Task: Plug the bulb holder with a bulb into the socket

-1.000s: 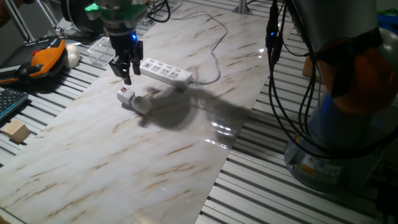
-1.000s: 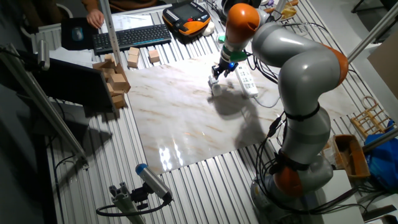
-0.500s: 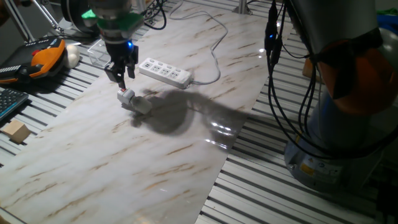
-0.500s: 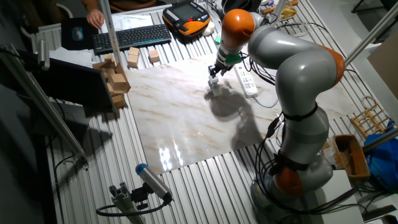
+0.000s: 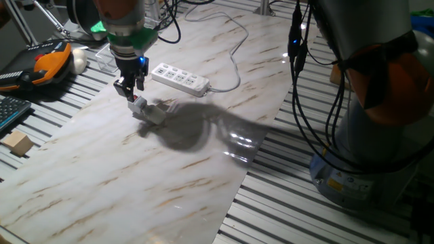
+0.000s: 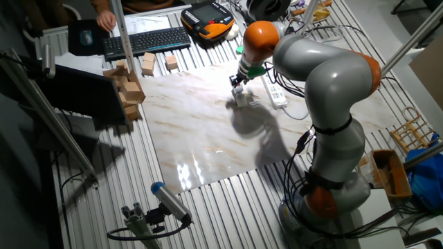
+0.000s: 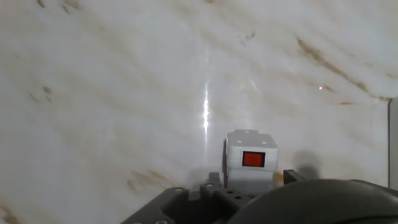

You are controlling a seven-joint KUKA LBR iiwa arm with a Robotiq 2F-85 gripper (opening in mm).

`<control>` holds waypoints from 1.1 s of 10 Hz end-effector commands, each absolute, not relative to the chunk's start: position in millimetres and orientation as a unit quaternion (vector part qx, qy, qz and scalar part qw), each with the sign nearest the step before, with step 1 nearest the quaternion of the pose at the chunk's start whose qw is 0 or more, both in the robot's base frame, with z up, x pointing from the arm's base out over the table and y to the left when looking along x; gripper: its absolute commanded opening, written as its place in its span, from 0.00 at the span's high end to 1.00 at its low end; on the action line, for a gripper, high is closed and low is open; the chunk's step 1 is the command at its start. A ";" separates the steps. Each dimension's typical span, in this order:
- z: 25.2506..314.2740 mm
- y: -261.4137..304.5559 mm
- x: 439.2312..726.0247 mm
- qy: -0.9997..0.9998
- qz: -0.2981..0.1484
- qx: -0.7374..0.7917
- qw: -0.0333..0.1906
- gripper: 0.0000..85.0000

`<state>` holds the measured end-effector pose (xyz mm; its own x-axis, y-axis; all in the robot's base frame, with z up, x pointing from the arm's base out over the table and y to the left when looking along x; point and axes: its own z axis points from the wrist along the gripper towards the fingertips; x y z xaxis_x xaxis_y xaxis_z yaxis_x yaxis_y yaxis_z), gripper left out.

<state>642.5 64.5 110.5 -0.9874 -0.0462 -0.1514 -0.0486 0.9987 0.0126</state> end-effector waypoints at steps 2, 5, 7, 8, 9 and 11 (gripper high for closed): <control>106.6 61.5 643.8 0.997 0.011 -0.024 0.077 0.40; 100.1 60.0 647.5 0.995 0.009 -0.018 0.096 0.20; 96.3 60.8 648.8 0.994 0.010 -0.015 0.105 0.20; 94.3 60.7 649.9 0.994 0.010 -0.014 0.108 0.20; 92.3 60.1 651.2 0.994 0.010 -0.014 0.110 0.20; 87.6 60.4 652.5 0.994 0.013 -0.014 0.112 0.20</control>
<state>652.5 60.4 87.5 -0.9745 -0.0244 -0.2232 -0.0303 0.9993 0.0229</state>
